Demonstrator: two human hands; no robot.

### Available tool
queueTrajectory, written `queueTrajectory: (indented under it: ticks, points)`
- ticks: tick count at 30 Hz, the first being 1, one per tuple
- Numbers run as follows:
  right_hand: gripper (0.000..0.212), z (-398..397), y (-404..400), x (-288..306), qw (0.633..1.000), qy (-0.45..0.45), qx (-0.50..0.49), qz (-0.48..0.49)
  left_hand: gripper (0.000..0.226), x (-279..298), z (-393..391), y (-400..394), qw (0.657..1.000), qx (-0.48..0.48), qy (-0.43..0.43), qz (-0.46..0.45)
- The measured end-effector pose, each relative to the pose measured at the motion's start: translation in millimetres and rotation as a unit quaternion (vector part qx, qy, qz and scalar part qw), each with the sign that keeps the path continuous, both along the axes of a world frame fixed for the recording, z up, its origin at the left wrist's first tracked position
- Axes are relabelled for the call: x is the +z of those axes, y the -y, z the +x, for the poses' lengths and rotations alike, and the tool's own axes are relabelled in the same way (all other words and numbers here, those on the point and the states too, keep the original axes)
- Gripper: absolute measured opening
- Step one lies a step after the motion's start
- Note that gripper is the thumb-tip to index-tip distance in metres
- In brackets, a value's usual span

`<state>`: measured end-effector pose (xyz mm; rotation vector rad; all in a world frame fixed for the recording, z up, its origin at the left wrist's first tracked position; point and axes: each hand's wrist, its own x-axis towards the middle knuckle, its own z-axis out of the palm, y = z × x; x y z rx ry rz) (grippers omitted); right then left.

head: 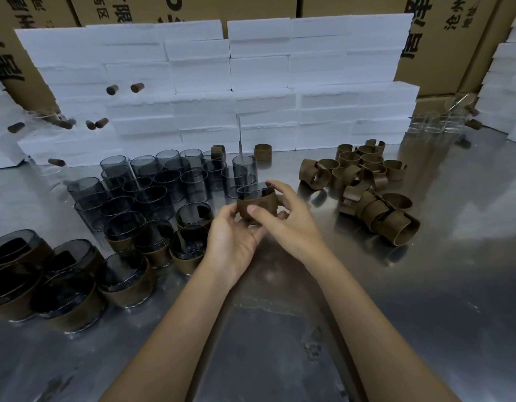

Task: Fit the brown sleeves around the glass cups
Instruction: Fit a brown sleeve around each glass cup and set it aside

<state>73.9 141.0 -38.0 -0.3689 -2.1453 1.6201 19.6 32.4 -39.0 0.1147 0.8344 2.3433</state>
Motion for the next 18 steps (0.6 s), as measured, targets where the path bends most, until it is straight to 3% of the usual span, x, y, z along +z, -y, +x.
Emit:
queueTrajectory:
  ticks: [5,7,8,10,13,16,18]
  points:
    - [0.066,0,3,-4,0.994,-0.018,-0.064,0.087,0.038,-2,-5,-2,0.999,0.009,-0.007,-0.041]
    - [0.065,1,3,-2,0.989,-0.041,-0.101,0.098,0.029,-6,-4,-7,0.983,0.042,-0.08,-0.158]
    - [0.064,1,3,0,0.988,-0.057,-0.115,0.085,0.027,-9,-2,-9,0.958,0.057,-0.149,-0.238]
    - [0.064,0,0,3,0.986,-0.081,-0.135,0.061,0.024,-16,4,-12,0.87,0.076,-0.32,-0.368]
    - [0.066,3,-1,8,0.984,-0.098,-0.134,0.069,0.036,-23,11,-10,0.724,0.046,-0.526,-0.445]
    - [0.072,6,3,15,0.988,-0.094,-0.109,0.064,0.041,-21,15,-10,0.625,0.025,-0.608,-0.489]
    - [0.072,8,9,15,0.989,-0.079,-0.079,0.093,0.038,-21,22,-9,0.598,0.009,-0.61,-0.52]
